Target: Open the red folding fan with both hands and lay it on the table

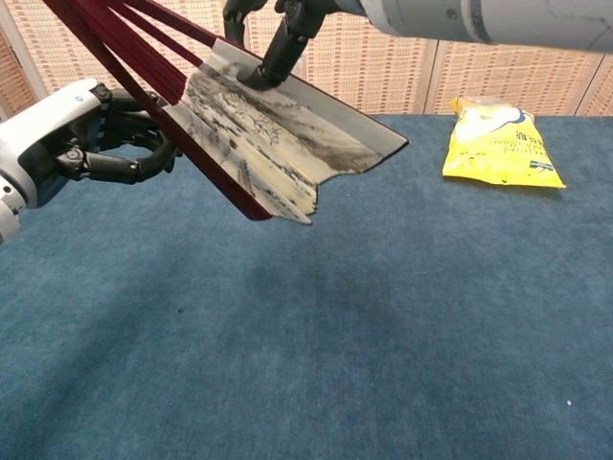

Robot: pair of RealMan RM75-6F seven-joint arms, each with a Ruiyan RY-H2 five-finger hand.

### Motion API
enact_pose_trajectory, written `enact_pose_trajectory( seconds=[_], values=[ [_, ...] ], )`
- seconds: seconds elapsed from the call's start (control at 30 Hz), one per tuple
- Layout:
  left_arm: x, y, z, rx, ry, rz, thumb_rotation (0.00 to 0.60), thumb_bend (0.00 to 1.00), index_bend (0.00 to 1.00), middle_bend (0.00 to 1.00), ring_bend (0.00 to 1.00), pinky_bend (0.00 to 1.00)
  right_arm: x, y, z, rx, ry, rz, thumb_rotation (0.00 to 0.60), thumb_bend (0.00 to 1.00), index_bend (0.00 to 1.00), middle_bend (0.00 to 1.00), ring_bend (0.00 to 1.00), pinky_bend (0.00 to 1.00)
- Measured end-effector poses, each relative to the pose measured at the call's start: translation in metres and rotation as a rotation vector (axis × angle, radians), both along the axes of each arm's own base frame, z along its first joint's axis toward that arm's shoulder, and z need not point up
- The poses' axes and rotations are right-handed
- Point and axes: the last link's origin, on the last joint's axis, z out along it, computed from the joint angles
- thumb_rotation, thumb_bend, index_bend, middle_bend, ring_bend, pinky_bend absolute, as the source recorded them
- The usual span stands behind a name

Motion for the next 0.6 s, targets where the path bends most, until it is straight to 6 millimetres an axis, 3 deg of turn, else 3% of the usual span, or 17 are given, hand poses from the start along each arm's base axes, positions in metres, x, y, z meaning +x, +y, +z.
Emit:
enact_pose_trajectory(
  seconds=[0.07,0.2,0.3,0.47,0.6],
  values=[
    [-0.0007,0.0003,-0.0002,0.005,0.014,-0.001,0.6,0.44,0.4,0.48,0.31,0.28,0.0,-0.0004,0.0,0.0,-0.002,0.001,0.6,0.53,0.8,0.16,0.0,0.0],
    [-0.0026,0.0007,-0.0021,-0.014,0.046,-0.003,0.6,0.4,0.14,0.2,0.22,0.25,0.0001,-0.0008,0.0015,-0.004,-0.004,0.002,0.6,0.53,0.8,0.16,0.0,0.0],
    [-0.0057,0.0007,-0.0034,-0.042,0.069,-0.005,0.6,0.39,0.07,0.09,0.17,0.24,0.0001,-0.0012,0.0028,-0.008,-0.005,0.001,0.6,0.53,0.8,0.16,0.0,0.0],
    [-0.0047,0.0,-0.0036,-0.074,0.054,-0.007,0.6,0.38,0.07,0.08,0.16,0.24,0.0002,-0.0014,0.0013,-0.004,-0.007,-0.001,0.6,0.53,0.8,0.16,0.0,0.0],
    [0.0014,0.0024,-0.0015,-0.066,-0.004,0.008,0.6,0.38,0.1,0.13,0.16,0.24,0.0007,-0.0006,-0.0025,0.002,-0.014,-0.002,0.6,0.53,0.8,0.16,0.0,0.0]
  ],
)
